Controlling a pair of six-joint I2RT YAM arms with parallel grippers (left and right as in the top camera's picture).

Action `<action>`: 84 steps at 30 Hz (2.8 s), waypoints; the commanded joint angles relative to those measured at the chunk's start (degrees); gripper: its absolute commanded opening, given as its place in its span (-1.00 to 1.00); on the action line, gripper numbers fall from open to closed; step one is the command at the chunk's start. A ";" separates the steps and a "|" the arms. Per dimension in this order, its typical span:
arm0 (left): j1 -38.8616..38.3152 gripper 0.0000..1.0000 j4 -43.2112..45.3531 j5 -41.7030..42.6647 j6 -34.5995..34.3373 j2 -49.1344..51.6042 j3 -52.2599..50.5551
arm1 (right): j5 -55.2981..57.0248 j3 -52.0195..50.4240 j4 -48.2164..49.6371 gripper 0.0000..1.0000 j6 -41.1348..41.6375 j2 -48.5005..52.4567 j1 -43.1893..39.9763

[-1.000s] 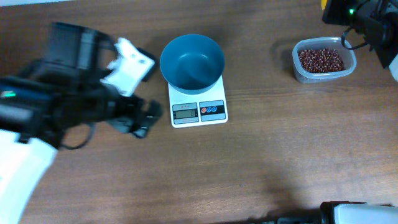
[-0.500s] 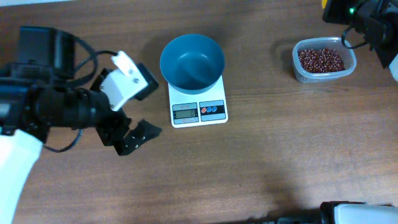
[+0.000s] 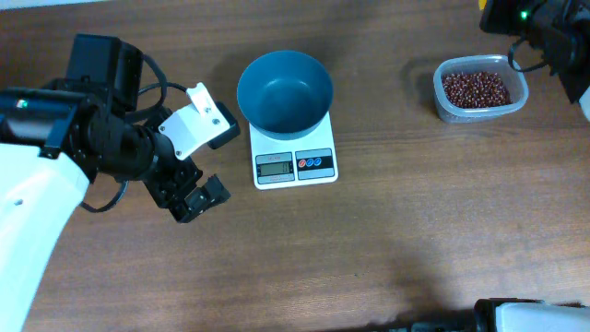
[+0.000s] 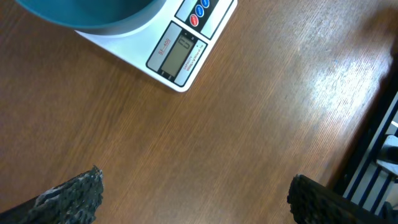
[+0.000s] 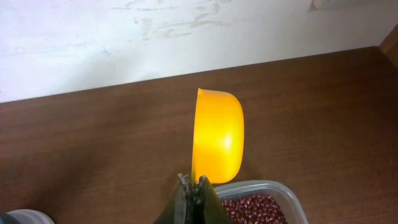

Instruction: Scoop item into bowl and weigh 50g on scale

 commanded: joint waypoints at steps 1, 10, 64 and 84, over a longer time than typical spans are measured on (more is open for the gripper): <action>-2.19 0.98 1.66 -0.37 0.74 0.24 1.03 | -0.52 1.62 0.20 -0.92 0.46 -1.64 -0.37; -4.94 0.98 4.04 -4.87 0.74 0.26 1.03 | -0.52 1.62 0.13 -0.92 0.44 -1.97 -0.37; -4.94 0.98 7.61 -2.27 -3.78 0.26 1.01 | -0.35 1.62 -20.61 -0.92 -6.25 -7.10 -0.37; -4.94 0.98 7.61 -2.27 -3.78 0.26 1.01 | 4.26 1.60 -34.12 -0.92 0.24 -4.70 -0.37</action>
